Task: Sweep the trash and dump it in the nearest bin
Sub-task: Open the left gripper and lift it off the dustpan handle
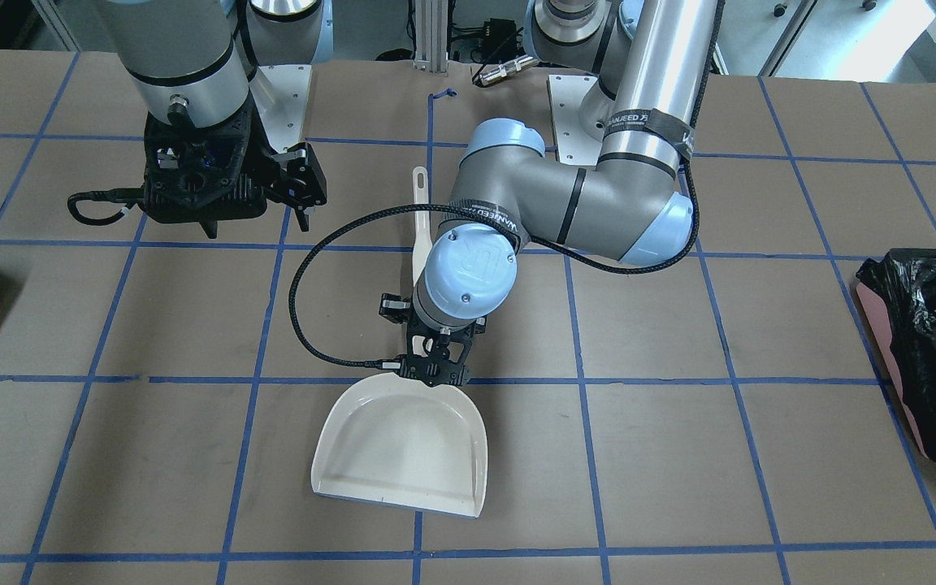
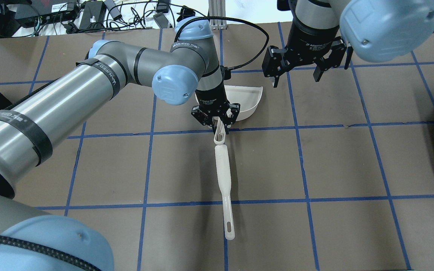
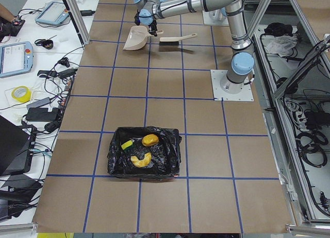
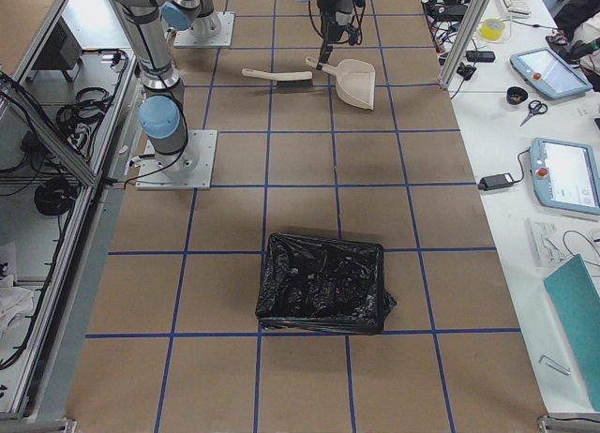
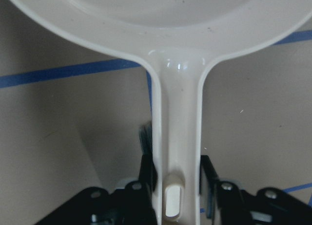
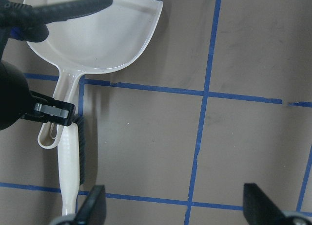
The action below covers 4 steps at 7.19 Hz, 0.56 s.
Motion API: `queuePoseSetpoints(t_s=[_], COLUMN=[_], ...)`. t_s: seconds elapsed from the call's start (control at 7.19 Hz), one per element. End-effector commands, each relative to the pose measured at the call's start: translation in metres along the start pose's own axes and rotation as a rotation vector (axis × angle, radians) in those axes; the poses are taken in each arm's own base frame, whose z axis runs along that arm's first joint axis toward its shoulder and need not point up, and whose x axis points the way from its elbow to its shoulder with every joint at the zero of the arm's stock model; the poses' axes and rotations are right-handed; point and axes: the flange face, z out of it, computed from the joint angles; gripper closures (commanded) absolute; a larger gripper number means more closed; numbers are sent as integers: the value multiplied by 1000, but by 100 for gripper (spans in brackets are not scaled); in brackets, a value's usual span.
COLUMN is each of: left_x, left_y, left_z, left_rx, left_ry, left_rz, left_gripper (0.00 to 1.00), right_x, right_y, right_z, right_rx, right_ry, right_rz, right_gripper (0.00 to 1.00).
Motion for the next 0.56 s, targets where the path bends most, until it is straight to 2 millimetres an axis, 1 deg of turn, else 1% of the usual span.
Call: queuePoseSetpoints(t_s=[0.0, 0.14, 0.28, 0.42], left_x=[1, 1, 1, 1], left_y=[1, 4, 9, 8], left_z=[-1, -9, -19, -24], left_rx=[1, 14, 27, 36], left_ry=[3, 1, 5, 2], left_rz=[-40, -38, -37, -34], left_gripper=[15, 0, 0, 0], right_x=[0, 0, 0, 0], right_y=[-1, -1, -1, -2], right_z=[1, 1, 1, 3], right_rx=[1, 1, 1, -2], right_ry=[0, 0, 0, 0], right_rz=[2, 2, 2, 2], right_gripper=[0, 0, 0, 0])
